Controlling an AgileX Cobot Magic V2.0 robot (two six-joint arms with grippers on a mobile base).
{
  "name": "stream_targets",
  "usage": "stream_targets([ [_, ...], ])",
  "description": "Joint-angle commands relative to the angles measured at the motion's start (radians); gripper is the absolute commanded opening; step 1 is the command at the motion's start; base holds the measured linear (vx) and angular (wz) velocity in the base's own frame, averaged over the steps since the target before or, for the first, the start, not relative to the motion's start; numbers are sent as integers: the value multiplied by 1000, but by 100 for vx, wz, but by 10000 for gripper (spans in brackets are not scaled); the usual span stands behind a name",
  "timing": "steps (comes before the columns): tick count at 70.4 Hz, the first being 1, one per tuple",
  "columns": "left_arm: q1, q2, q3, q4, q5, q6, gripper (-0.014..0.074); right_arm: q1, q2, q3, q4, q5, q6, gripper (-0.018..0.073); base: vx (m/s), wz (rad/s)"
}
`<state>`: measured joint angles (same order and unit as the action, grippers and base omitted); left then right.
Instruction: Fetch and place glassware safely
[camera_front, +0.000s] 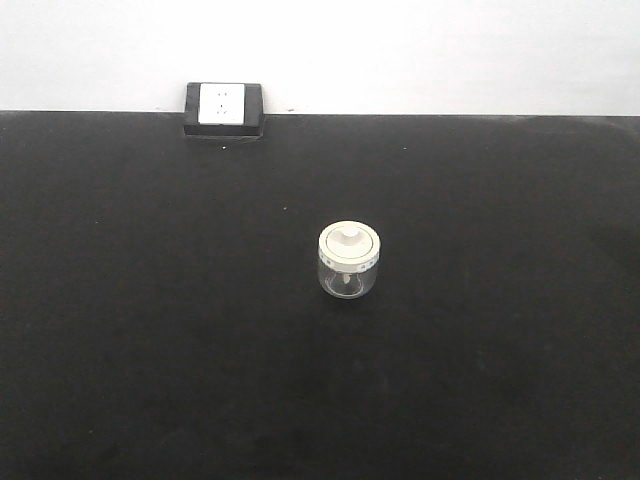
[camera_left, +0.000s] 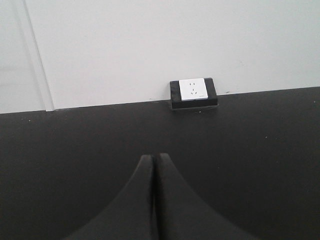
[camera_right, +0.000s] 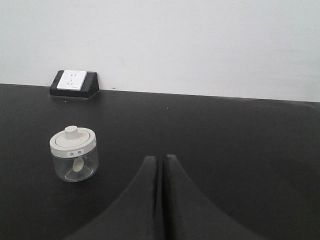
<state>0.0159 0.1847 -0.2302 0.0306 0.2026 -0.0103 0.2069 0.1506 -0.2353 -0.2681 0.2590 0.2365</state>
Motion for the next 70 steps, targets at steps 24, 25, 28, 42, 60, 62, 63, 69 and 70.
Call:
stream_targets([
  [24,-4,-104,106,-68,-63,-9,-7,-5,12,-25,-12,-63,-7,-3,0,0],
  [25,-4,-113,112,-70,-63,-8,-7,-5,12,-25,-12,-63,-7,-3,0,0],
  [28,-4,-136,143,-79,-63,-7,-7,-5,12,-25,-12,-63,-7,-3,0,0],
  [42,-4,-211,270,-82,-94,-7,-7,-5,12,-25,-12,-63,-7,-3,0,0],
  [60,-4,-209,287,-77,-78,-7,-7,-5,14,-25,-12,-63,-7,-3,0,0],
  [62,-4,-209,287,-77,-78,-7,-7,-5,14,-25,-12,-63,-7,-3,0,0],
  [63,-4,-209,287,-77,-78,-7,-7,-5,14,-25,-12,-63,-7,-3,0,0],
  [69,-4,-209,287,-77,-78,-7,-7,-5,14,-25,-12,-63,-7,-3,0,0],
  [70,-4,-209,287,-77,-78,-7,-7,-5,14,-25,-12,-63,-7,-3,0,0],
])
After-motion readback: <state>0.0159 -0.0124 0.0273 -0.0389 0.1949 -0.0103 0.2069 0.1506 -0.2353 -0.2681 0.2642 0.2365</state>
